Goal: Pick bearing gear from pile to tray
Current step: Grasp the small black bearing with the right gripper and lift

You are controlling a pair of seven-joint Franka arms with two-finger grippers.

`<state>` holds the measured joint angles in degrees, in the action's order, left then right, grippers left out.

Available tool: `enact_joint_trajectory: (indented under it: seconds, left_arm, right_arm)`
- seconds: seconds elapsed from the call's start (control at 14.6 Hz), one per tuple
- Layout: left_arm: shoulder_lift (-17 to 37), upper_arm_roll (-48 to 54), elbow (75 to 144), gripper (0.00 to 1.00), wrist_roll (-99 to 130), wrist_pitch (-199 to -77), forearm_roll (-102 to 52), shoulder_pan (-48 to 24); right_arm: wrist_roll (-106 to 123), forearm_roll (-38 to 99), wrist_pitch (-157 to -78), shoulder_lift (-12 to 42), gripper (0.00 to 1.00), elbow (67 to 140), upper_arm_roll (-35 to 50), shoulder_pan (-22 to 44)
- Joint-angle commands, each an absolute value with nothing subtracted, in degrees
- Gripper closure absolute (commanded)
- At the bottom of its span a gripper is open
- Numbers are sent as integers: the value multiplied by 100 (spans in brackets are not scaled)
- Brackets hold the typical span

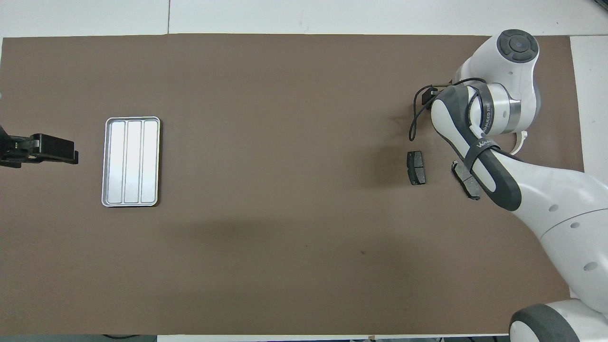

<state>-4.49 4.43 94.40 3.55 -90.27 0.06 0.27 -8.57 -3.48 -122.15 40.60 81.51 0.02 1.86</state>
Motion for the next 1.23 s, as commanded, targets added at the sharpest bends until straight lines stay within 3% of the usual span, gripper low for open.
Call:
enact_joint_trajectory:
  seconds: [0.0, 0.27, 0.48, 0.75, 1.16]
  left_arm:
    - [-510, 431, 9404, 0, 325, -8912, -35, 18]
    - [-510, 431, 9404, 0, 325, -8912, -35, 18]
    - [-510, 431, 9404, 0, 325, -8912, -35, 18]
    - [-510, 431, 9404, 0, 325, -8912, -35, 18]
    - [-510, 431, 9404, 0, 325, -8912, -35, 18]
  right_arm:
    - [-967, -343, -11962, 4157, 9, 7989, 44, 149]
    - [-967, -343, -11900, 4157, 23, 7937, 53, 149]
    - [-967, -352, -11935, 4184, 27, 7919, 62, 167]
    - [-967, -352, -11953, 4201, 45, 7840, 62, 167]
    - [-967, -352, -12006, 4236, 63, 7840, 62, 167]
